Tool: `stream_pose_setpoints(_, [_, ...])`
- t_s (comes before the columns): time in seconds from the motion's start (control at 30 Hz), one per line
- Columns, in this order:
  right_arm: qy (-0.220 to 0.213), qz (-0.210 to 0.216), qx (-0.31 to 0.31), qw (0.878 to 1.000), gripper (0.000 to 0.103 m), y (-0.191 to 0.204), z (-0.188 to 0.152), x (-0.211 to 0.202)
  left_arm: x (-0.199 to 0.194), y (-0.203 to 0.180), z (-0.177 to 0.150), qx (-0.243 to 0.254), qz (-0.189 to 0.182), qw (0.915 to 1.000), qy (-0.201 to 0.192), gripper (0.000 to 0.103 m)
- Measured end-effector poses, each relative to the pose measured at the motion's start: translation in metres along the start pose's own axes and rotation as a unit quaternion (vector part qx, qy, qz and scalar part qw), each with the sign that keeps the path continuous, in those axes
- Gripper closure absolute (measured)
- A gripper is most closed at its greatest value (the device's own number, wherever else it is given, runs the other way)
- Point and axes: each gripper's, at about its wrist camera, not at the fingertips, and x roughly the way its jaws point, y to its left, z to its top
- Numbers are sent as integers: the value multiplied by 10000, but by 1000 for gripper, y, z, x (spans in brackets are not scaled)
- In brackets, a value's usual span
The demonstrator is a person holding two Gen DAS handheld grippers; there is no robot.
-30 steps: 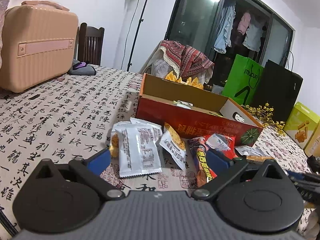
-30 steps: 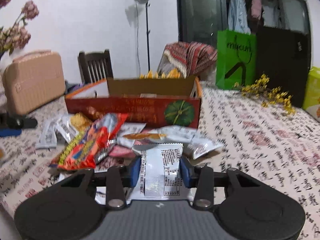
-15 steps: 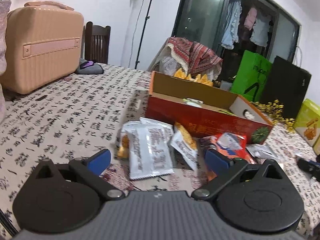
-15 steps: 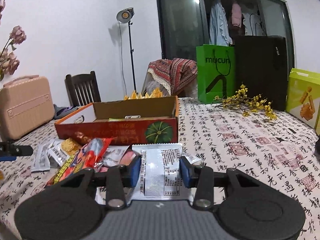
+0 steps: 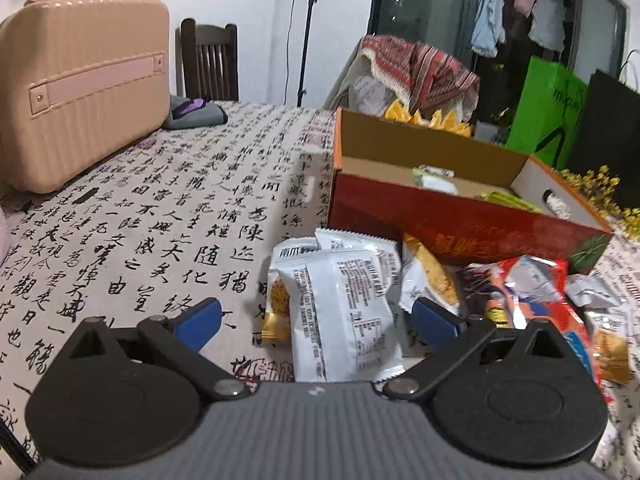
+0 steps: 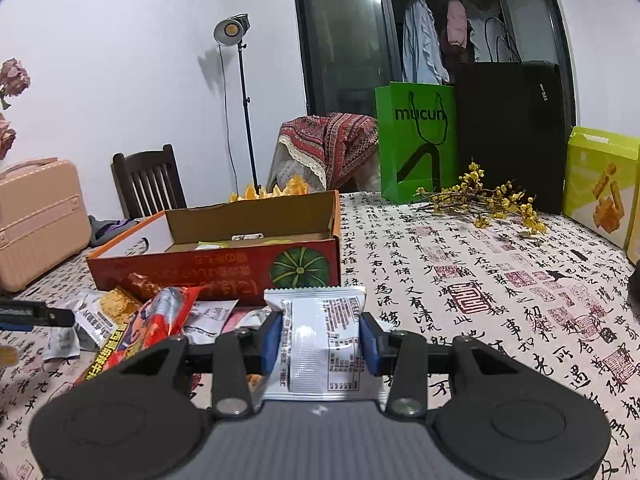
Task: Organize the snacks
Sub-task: 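Grasp a white sachet with the right gripper while the left grasps another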
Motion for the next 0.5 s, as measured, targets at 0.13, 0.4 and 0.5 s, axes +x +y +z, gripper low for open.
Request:
stream_pose_setpoints(0.13, [30, -22, 17, 10000, 63, 1, 0, 3, 9, -1, -1, -10, 116, 9999, 74, 0])
stream_pose_setpoints(0.4, [96, 13, 11, 10000, 63, 4, 0, 9, 8, 0, 2, -48, -11, 10000, -26, 20])
stream_pose_setpoints(0.5, [113, 19, 20, 9999, 63, 4, -1, 9, 4, 0, 1, -94, -183, 9998, -65, 36])
